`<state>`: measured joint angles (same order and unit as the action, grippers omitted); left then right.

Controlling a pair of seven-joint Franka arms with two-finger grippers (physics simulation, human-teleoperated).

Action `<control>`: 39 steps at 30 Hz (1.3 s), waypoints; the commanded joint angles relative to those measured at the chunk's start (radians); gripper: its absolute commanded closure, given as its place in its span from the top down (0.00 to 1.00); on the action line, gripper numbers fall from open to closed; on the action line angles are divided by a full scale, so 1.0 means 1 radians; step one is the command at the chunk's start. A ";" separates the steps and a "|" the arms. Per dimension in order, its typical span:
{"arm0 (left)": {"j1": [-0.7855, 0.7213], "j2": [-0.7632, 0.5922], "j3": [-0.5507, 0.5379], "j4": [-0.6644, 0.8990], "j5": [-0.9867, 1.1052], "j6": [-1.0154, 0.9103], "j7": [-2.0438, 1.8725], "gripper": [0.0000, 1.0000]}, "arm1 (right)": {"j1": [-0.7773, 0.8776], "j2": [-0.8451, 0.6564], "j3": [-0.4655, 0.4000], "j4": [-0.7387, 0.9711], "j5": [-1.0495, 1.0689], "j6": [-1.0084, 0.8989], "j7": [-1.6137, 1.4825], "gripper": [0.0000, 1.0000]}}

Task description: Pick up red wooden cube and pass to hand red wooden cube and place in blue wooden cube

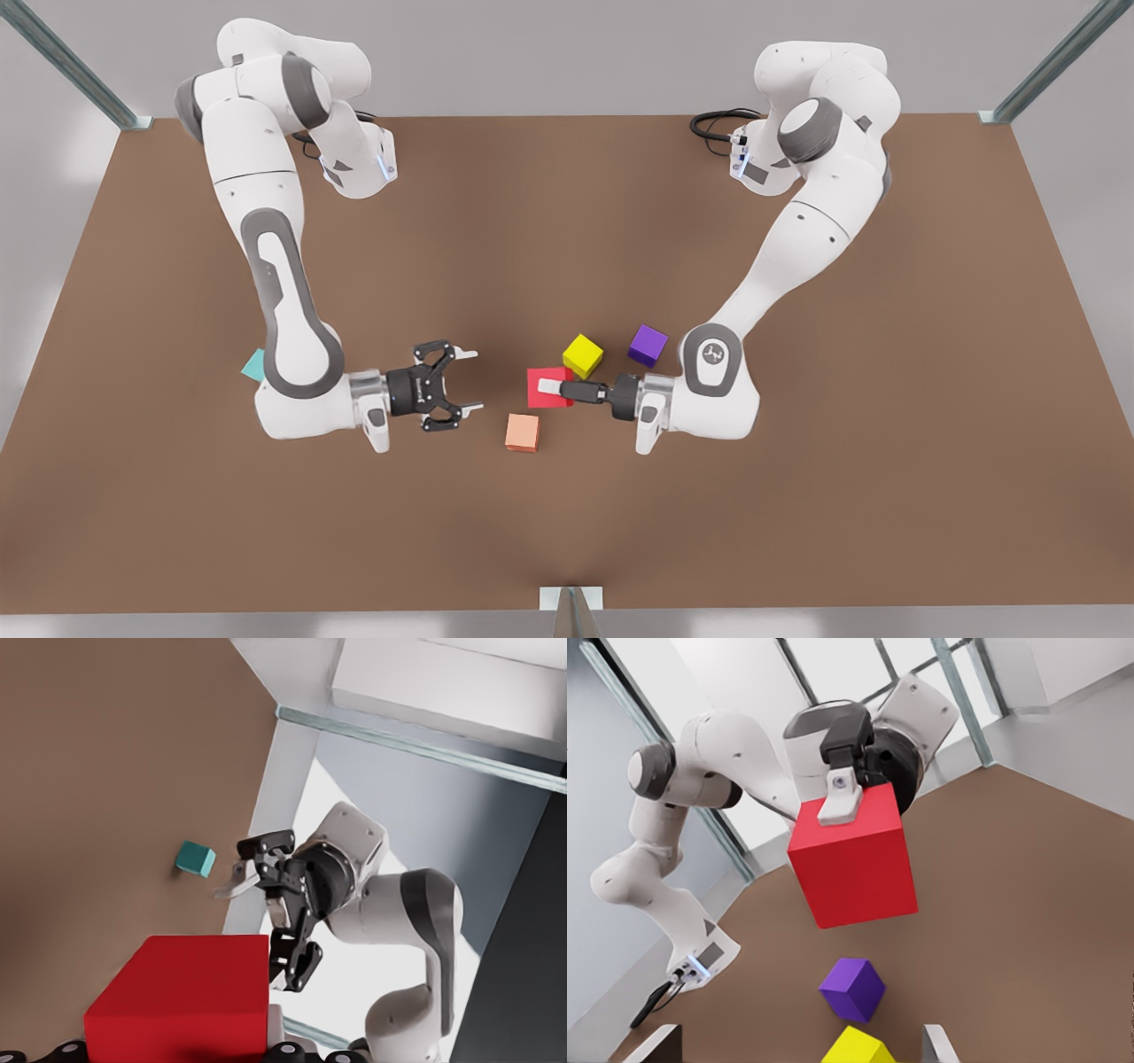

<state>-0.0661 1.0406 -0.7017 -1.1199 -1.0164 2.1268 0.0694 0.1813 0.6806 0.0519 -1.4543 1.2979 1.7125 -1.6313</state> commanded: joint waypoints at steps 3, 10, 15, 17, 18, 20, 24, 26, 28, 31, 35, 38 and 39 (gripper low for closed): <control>-0.001 -0.002 -0.002 0.000 -0.027 0.013 0.086 0.62 | 0.024 0.004 -0.006 0.000 0.147 0.111 -0.729 1.00; -0.009 -0.002 -0.007 0.002 -0.027 0.015 0.087 0.62 | 0.049 0.014 -0.006 0.005 0.250 0.168 -0.729 1.00; -0.014 -0.001 -0.007 0.003 -0.027 0.022 0.087 0.62 | 0.080 0.019 -0.006 0.000 0.291 0.168 -0.731 1.00; -0.014 -0.001 -0.005 0.003 -0.027 0.022 0.089 0.62 | 0.081 0.013 -0.003 -0.015 0.294 0.168 -0.731 1.00; -0.014 -0.001 -0.005 0.003 -0.027 0.022 0.089 0.62 | 0.081 0.008 -0.001 -0.023 0.293 0.167 -0.733 1.00; -0.012 -0.001 -0.005 0.003 -0.027 0.022 0.089 0.62 | 0.081 -0.004 0.000 -0.044 0.293 0.162 -0.734 1.00; -0.012 -0.001 -0.005 0.003 -0.027 0.022 0.087 0.62 | 0.083 -0.019 0.003 -0.067 0.293 0.157 -0.734 1.00; -0.014 -0.001 -0.006 0.006 -0.027 0.024 0.087 0.62 | 0.089 -0.018 0.003 -0.067 0.301 0.157 -0.734 1.00; -0.021 0.001 -0.005 0.017 -0.027 0.025 0.086 0.62 | 0.098 -0.013 0.003 -0.067 0.316 0.165 -0.734 1.00; -0.026 -0.001 -0.007 0.017 -0.027 0.044 0.084 0.62 | 0.104 -0.010 0.003 -0.067 0.319 0.168 -0.734 1.00; -0.046 0.001 -0.007 0.025 -0.028 0.081 0.079 0.62 | 0.119 -0.003 0.003 -0.067 0.339 0.170 -0.734 1.00; -0.054 -0.001 -0.007 0.026 -0.028 0.085 0.081 0.62 | 0.124 -0.003 0.003 -0.067 0.342 0.171 -0.733 1.00; -0.054 -0.001 -0.007 0.028 -0.028 0.087 0.081 0.62 | 0.126 -0.003 0.003 -0.067 0.343 0.171 -0.733 1.00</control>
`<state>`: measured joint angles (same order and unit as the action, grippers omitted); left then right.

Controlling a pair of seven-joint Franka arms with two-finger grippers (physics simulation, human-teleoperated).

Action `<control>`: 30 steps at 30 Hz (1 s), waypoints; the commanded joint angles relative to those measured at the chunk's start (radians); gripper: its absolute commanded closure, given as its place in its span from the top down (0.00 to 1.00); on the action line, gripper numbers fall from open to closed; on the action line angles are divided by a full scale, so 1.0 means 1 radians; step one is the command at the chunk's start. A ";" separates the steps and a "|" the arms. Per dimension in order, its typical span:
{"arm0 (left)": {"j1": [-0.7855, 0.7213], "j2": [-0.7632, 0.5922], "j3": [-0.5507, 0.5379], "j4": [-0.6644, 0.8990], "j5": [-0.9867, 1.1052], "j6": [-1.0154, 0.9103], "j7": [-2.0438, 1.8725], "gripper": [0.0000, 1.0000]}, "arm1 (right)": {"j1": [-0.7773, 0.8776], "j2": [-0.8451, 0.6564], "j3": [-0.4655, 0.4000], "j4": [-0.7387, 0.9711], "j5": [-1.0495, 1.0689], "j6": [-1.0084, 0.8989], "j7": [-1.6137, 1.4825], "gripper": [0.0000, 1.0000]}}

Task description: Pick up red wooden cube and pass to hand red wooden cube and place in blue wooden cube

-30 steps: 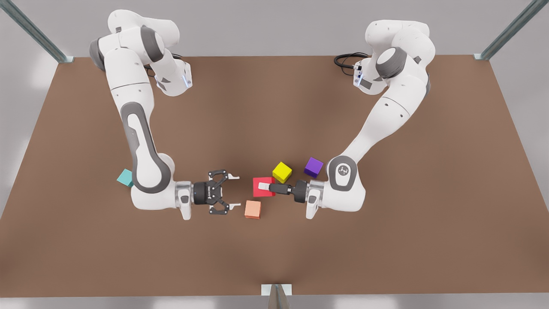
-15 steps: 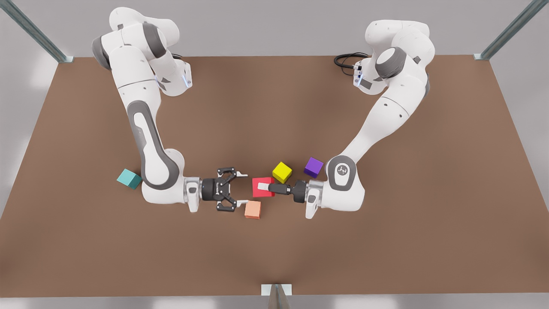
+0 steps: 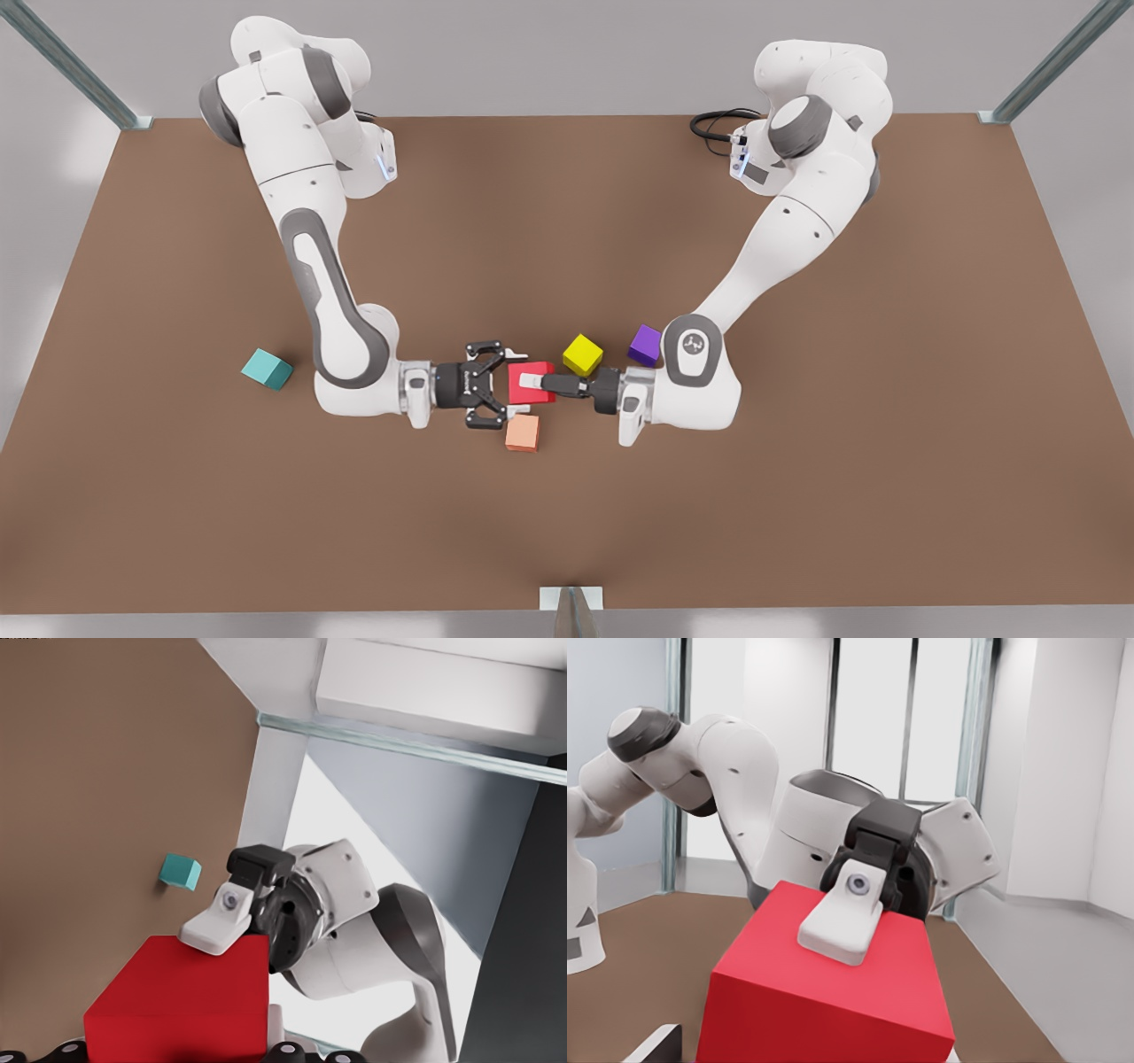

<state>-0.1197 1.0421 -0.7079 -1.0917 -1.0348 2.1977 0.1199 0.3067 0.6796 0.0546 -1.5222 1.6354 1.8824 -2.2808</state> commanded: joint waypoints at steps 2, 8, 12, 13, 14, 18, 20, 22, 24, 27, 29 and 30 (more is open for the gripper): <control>-0.003 -0.002 -0.001 0.007 -0.010 0.016 0.029 0.62 | 0.008 0.001 -0.001 0.000 0.017 0.003 -0.083 1.00; -0.020 0.006 -0.001 0.022 -0.010 0.039 0.030 0.62 | 0.019 0.001 -0.001 0.000 0.027 0.008 -0.083 0.93; -0.023 0.010 0.001 0.026 -0.010 0.040 0.029 1.00 | 0.019 0.001 -0.001 0.000 0.027 0.008 -0.085 0.60; -0.023 0.010 -0.001 0.024 -0.010 0.047 0.027 1.00 | 0.019 0.001 -0.001 0.000 0.027 0.008 -0.085 0.60; -0.023 0.010 0.001 0.024 -0.010 0.047 0.029 1.00 | 0.019 0.001 -0.001 0.000 0.027 0.008 -0.085 0.60; -0.023 0.009 0.001 0.024 -0.010 0.047 0.027 1.00 | 0.012 0.003 -0.001 0.000 0.023 0.006 -0.083 0.61; -0.023 0.009 -0.001 0.024 -0.010 0.047 0.026 1.00 | 0.011 0.003 -0.001 0.000 0.021 0.006 -0.085 0.61; -0.015 0.004 0.001 0.023 -0.008 0.040 0.026 1.00 | 0.009 0.003 -0.001 0.000 0.021 0.003 -0.085 0.61; 0.008 0.003 -0.001 0.019 -0.005 0.036 0.026 1.00 | 0.008 0.014 -0.002 0.000 0.020 0.000 -0.085 0.61; 0.092 -0.008 -0.002 0.010 0.009 -0.078 0.029 1.00 | -0.015 0.011 -0.007 0.000 0.006 -0.011 -0.089 0.61; 0.207 -0.017 -0.002 -0.002 0.097 -0.242 0.018 1.00 | -0.038 0.009 -0.009 0.000 -0.008 -0.037 -0.095 0.61; 0.271 -0.039 -0.004 -0.001 0.212 -0.341 -0.029 1.00 | -0.055 0.008 -0.010 0.000 -0.031 -0.048 -0.094 0.61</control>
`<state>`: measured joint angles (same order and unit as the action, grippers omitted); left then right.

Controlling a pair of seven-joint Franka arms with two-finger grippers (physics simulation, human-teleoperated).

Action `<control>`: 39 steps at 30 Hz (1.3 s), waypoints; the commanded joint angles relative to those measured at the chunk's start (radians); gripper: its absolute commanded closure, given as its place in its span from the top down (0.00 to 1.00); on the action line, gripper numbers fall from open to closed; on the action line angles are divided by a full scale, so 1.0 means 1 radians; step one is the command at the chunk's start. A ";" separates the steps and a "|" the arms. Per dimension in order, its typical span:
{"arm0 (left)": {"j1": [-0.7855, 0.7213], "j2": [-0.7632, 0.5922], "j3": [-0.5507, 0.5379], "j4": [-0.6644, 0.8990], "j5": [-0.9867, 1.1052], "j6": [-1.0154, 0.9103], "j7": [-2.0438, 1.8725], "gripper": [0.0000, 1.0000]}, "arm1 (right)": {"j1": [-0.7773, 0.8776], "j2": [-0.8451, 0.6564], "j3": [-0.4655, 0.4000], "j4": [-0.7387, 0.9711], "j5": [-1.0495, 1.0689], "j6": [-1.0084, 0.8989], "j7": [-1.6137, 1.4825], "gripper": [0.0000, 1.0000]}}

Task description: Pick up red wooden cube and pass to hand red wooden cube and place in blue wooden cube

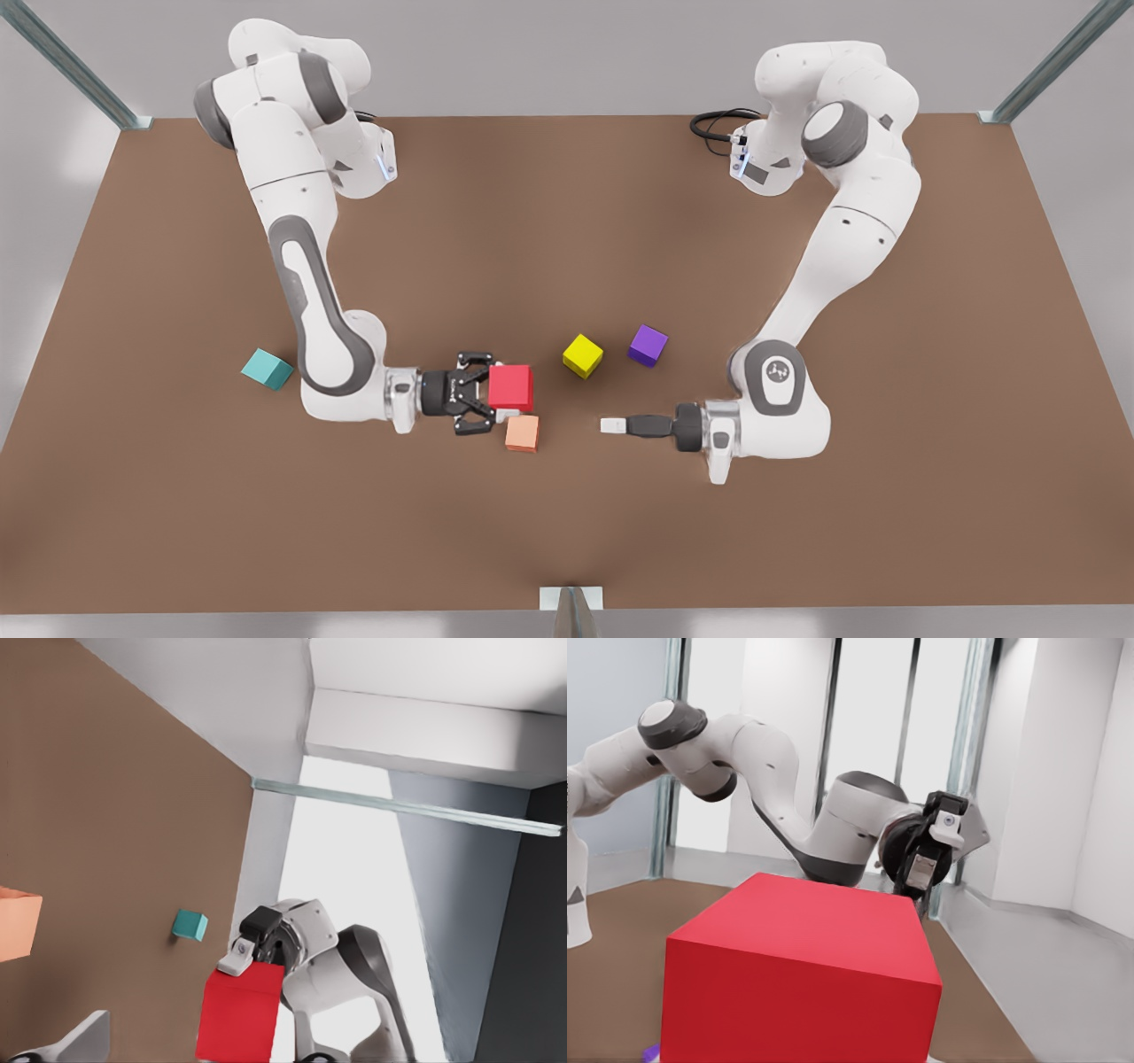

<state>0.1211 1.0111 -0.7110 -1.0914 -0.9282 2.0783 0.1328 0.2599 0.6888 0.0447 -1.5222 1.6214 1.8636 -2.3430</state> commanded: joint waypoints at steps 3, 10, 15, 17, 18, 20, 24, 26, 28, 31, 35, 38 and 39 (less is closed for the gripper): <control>0.126 -0.184 0.004 0.034 0.882 -0.599 -0.384 1.00 | -0.053 -0.015 -0.002 0.000 -0.143 -0.050 0.002 0.61; -0.190 -0.862 0.675 -0.404 1.047 -0.644 0.105 1.00 | -0.220 -0.129 -0.006 -0.004 -0.813 -0.164 0.197 0.61; -0.187 -0.812 0.653 -0.361 1.045 -0.733 0.102 1.00 | -0.287 -0.167 -0.065 -0.001 -1.298 -0.213 0.203 0.61; -0.189 -0.812 0.653 -0.361 1.046 -0.745 0.100 1.00 | -0.287 -0.172 -0.100 0.005 -1.399 -0.213 0.188 0.61; -0.186 -0.803 0.653 -0.363 1.046 -0.747 0.097 1.00 | -0.287 -0.172 -0.120 0.011 -1.471 -0.212 0.182 0.61; -0.181 -0.801 0.653 -0.366 1.046 -0.748 0.097 1.00 | -0.287 -0.184 -0.160 0.020 -1.568 -0.204 0.156 0.61; -0.186 -0.798 0.653 -0.367 1.045 -0.755 0.073 1.00 | -0.287 -0.186 -0.197 0.011 -1.620 -0.130 0.128 0.61; -0.182 -0.792 0.653 -0.367 1.045 -0.755 0.073 1.00 | -0.287 -0.186 -0.198 -0.012 -1.618 -0.083 0.131 0.61; -0.182 -0.792 0.653 -0.367 1.045 -0.756 0.073 1.00 | -0.287 -0.193 -0.198 -0.055 -1.618 -0.002 0.130 0.61; -0.182 -0.792 0.653 -0.367 1.045 -0.756 0.073 1.00 | -0.287 -0.238 -0.198 -0.154 -1.617 0.091 0.134 0.61; -0.184 -0.790 0.651 -0.367 1.043 -0.756 0.057 1.00 | -0.287 -0.273 -0.198 -0.246 -1.617 0.210 0.133 0.61; -0.181 -0.780 0.651 -0.369 1.043 -0.758 0.057 1.00 | -0.289 -0.285 -0.198 -0.300 -1.617 0.284 0.131 0.61; -0.181 -0.780 0.651 -0.367 1.043 -0.758 0.057 1.00 | -0.289 -0.296 -0.198 -0.319 -1.617 0.305 0.133 0.61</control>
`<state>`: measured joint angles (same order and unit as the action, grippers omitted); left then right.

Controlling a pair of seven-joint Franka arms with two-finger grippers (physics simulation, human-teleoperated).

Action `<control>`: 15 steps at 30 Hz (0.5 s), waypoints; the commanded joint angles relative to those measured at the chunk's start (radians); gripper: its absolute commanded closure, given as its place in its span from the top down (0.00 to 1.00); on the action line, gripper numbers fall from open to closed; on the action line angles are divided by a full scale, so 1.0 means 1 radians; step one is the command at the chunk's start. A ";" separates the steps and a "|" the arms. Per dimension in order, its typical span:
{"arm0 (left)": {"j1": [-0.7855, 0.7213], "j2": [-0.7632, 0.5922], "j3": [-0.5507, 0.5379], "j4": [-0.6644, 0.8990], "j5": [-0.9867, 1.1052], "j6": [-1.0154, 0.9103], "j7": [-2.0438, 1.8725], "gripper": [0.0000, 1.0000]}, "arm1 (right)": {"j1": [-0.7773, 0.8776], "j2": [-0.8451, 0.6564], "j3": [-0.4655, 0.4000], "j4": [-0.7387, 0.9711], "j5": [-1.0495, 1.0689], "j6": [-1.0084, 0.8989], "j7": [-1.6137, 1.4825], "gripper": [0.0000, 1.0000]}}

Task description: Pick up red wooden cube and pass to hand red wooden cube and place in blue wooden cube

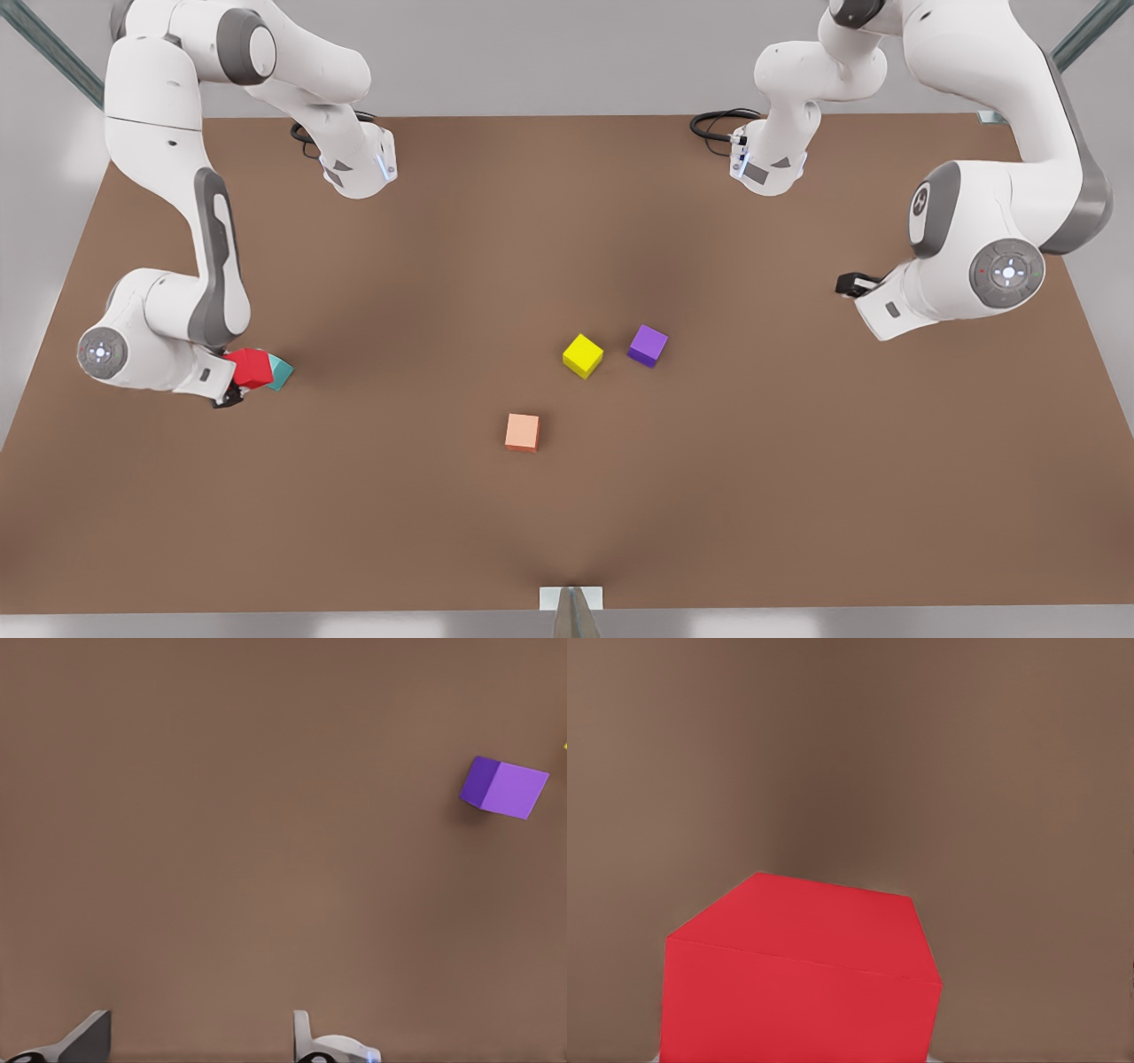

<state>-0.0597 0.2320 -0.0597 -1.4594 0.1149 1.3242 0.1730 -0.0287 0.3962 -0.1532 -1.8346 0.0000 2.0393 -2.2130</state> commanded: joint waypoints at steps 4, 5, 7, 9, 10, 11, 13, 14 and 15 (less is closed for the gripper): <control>0.012 0.009 0.001 0.001 0.000 -0.005 0.019 1.00 | -0.020 -0.039 0.000 -0.101 0.003 0.197 -0.002 0.61; 0.009 0.009 0.001 -0.001 -0.001 -0.010 0.019 1.00 | -0.031 -0.039 0.000 -0.117 0.003 0.209 -0.014 0.61; 0.009 0.017 0.001 0.001 -0.012 -0.010 0.019 1.00 | -0.037 -0.039 0.000 -0.135 0.005 0.219 -0.022 0.61; 0.012 0.020 0.001 0.001 -0.014 -0.010 0.016 1.00 | -0.046 -0.039 0.000 -0.161 0.005 0.240 -0.022 0.61; 0.012 0.020 0.001 0.001 -0.012 -0.013 0.016 1.00 | -0.046 -0.040 0.000 -0.176 0.005 0.257 -0.022 0.61; 0.014 0.020 0.001 0.001 -0.012 -0.022 0.016 1.00 | -0.046 -0.040 0.000 -0.186 0.005 0.262 -0.022 0.61; 0.024 0.021 0.001 0.001 -0.012 -0.034 0.016 1.00 | -0.046 -0.040 0.000 -0.189 0.005 0.272 -0.022 0.61; 0.031 0.023 0.001 0.001 -0.012 -0.046 0.016 1.00 | -0.046 -0.040 0.000 -0.193 0.005 0.274 -0.022 0.61; 0.027 0.020 0.001 0.001 -0.014 -0.066 0.016 1.00 | -0.046 -0.039 0.000 -0.195 0.005 0.274 -0.022 0.61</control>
<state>-0.0317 0.2531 -0.0587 -1.4582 0.1025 1.2946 0.1823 -0.0751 0.3574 -0.1533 -2.0274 -0.0031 2.2722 -2.2104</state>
